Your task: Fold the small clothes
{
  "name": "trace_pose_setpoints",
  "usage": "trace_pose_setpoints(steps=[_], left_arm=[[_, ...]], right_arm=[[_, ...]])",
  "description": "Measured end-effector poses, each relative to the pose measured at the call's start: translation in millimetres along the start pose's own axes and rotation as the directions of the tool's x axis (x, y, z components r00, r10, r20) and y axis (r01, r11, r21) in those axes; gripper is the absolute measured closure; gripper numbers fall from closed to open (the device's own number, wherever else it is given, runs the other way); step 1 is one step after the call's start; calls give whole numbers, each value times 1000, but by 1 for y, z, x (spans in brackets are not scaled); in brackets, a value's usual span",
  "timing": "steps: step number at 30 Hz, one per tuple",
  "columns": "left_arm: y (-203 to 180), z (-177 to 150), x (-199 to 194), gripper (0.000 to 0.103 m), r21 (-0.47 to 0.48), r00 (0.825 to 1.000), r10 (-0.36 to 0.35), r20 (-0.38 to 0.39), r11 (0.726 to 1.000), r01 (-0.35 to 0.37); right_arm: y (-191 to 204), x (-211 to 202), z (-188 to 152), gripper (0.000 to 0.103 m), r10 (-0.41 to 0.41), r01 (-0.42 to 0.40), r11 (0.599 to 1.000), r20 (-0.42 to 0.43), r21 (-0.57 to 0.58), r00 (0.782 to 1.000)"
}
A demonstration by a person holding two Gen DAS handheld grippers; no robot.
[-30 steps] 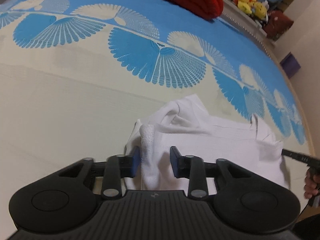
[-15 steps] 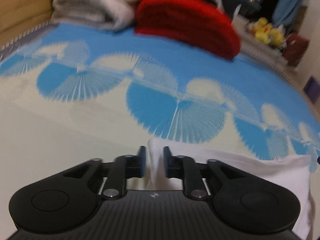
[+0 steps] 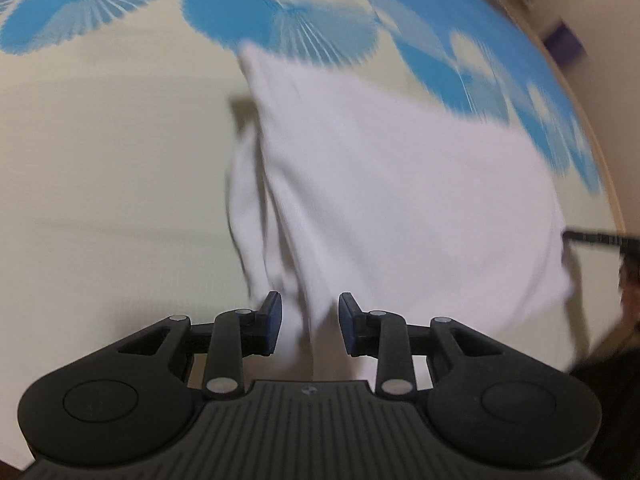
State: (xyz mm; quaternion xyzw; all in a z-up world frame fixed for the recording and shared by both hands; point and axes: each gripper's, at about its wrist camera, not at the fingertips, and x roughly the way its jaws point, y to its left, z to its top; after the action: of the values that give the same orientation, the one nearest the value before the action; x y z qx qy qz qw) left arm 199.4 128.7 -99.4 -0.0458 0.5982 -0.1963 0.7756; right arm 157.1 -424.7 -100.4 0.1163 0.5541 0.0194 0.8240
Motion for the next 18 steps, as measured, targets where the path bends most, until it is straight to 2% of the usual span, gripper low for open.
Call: trace_pose_setpoints(steps=[3, 4, 6, 7, 8, 10, 12, 15, 17, 18], left_arm=[[-8, -20, 5, 70, 83, 999, -6, -39, 996, 10], [-9, -25, 6, 73, 104, 999, -1, -47, 995, 6], [-10, -31, 3, 99, 140, 999, 26, -43, 990, -19], [-6, -33, -3, 99, 127, 999, 28, -27, 992, -24], [-1, -32, -11, 100, 101, 1000, 26, -4, 995, -26], [8, -34, -23, 100, 48, 1000, 0, 24, 999, -1], [9, -39, -20, 100, 61, 1000, 28, -12, 998, -28], [-4, -47, -5, 100, 131, 991, 92, -95, 988, -79], [-9, -47, 0, 99, 133, 987, 117, -114, 986, -101], [-11, -45, 0, 99, 131, 986, 124, -112, 985, -109]], right_arm=[[4, -4, -23, 60, -14, 10, 996, -39, -91, 999], [5, -4, -29, 60, -13, 7, 995, -57, -101, 998], [7, -5, -38, 64, -27, 16, 991, -83, -130, 996], [7, -8, -41, 87, -30, 18, 989, -79, -145, 996], [5, -14, -41, 100, -16, 8, 990, -63, -139, 998], [-6, -31, -36, 100, 54, -54, 996, -10, -64, 999], [-14, -43, -31, 100, 88, -88, 996, 24, -20, 996], [-12, -29, -36, 100, -4, 1, 999, -62, -49, 998], [-8, -17, -42, 100, -69, 57, 994, -128, -89, 989], [-6, -16, -43, 100, -87, 74, 992, -135, -99, 987]])
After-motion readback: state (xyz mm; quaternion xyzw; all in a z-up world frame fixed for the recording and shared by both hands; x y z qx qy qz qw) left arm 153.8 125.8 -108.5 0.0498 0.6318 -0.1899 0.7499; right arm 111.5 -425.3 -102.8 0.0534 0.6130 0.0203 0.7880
